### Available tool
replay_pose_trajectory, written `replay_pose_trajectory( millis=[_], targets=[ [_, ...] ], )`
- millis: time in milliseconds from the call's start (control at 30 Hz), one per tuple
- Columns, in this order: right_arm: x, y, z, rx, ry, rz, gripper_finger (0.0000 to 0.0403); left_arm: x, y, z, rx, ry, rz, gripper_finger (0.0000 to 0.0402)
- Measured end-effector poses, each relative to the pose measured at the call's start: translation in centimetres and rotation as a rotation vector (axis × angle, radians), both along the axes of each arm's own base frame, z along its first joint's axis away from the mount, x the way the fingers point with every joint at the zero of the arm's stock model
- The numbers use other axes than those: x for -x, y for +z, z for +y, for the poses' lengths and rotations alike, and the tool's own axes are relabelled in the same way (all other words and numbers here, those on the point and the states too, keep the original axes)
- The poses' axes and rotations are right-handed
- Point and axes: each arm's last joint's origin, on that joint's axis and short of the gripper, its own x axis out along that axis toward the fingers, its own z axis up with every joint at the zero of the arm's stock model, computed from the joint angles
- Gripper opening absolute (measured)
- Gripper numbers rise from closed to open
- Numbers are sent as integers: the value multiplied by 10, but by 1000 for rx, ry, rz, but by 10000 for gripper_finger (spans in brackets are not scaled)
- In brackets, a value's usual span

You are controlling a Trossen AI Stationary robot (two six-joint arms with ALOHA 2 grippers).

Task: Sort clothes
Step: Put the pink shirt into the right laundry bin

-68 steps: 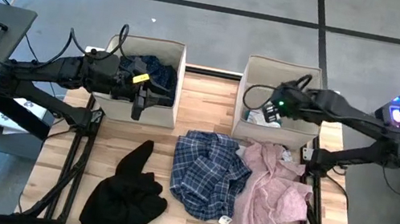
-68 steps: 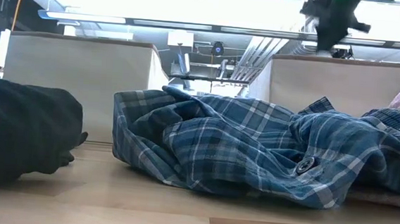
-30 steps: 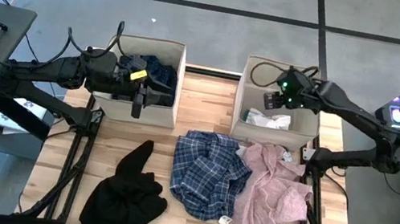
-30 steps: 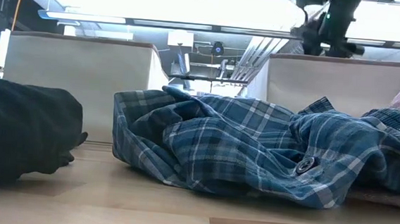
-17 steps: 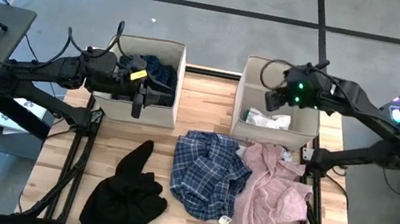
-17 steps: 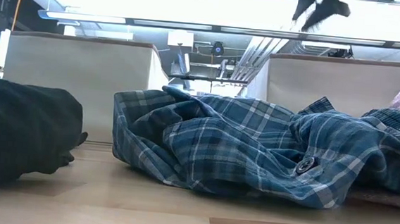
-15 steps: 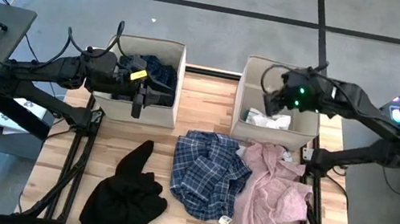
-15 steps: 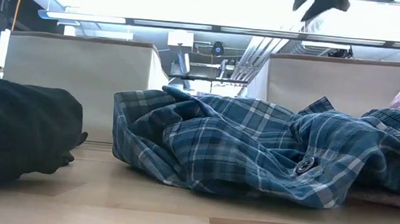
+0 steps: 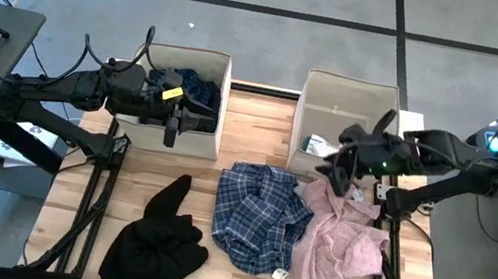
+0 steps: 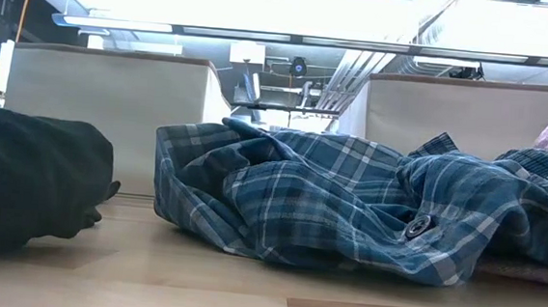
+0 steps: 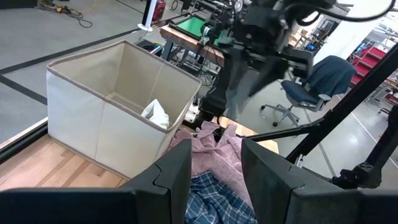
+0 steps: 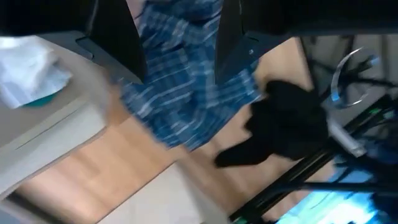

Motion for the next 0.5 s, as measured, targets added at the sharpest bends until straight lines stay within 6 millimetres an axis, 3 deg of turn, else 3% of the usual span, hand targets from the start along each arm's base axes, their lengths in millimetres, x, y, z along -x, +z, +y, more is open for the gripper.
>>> replay_pose_trajectory(
  millis=[500],
  targets=[
    [10,-16,46,-244,-16,179,177,0,0,0,0,0,4,126]
  ],
)
